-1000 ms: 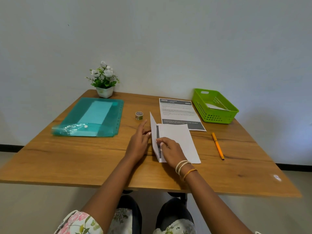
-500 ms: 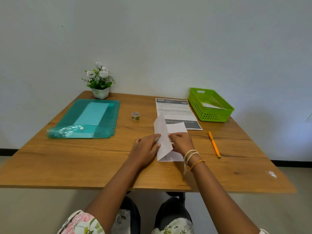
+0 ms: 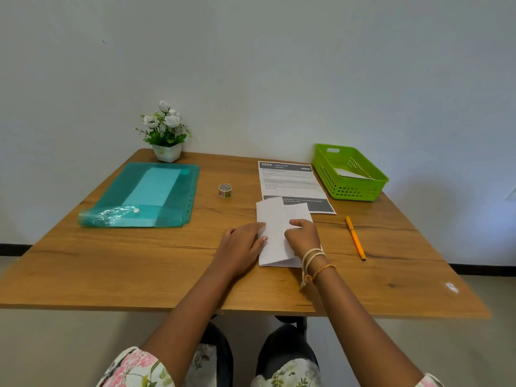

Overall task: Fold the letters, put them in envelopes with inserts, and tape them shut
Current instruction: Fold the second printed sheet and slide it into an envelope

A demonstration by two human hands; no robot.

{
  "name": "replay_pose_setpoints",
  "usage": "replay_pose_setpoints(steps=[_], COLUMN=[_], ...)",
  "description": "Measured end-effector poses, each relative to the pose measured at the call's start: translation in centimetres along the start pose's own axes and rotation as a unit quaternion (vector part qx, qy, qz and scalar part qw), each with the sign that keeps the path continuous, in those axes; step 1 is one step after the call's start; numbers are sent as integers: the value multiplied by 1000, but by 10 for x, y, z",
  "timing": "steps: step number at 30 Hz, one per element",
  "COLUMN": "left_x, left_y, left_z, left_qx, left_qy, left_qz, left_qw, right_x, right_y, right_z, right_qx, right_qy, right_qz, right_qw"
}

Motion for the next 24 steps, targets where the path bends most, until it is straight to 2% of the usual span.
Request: replay_pose_setpoints(steps=[4,7,10,14,17,20,24], left_x=[-3,-6,-9,-6,-4,-4,-4], left_y=[1,2,1,1,0,-1,-2], left_z=[-1,1,3,3,5,4,7], left_qx=[-20,-22,-20,-2,21,26,39], left_qy=[30,51,57,68,92,100,103], left_qz=[5,10,13,11,13,16,17], left_qw=[999,998,998,998,995,995,994], right_x=[-4,-7,-11,-15,-26,-39,-42], right_y=[-10,-17,-22,-28,-32,-36,-40], right_z=[5,13,15,17,10,-3,-8], right_qx=[64,100,122,171,190,190,198], right_qy=[-157,-294,-360,-346,-320,-355,-366], right_qz=[-22,-43,-60,-80,-30,15,8], right_qw=[985,950,923,919,928,915,909])
Point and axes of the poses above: each hand's wrist, its own y-axis towards the middle knuckle, its own x-axis out of the back of the hand, z = x × y, the point moved 10 cm from there along y, towards the middle knuckle, and after that the axes turned 5 degrees about -x, right-handed, at the moved point
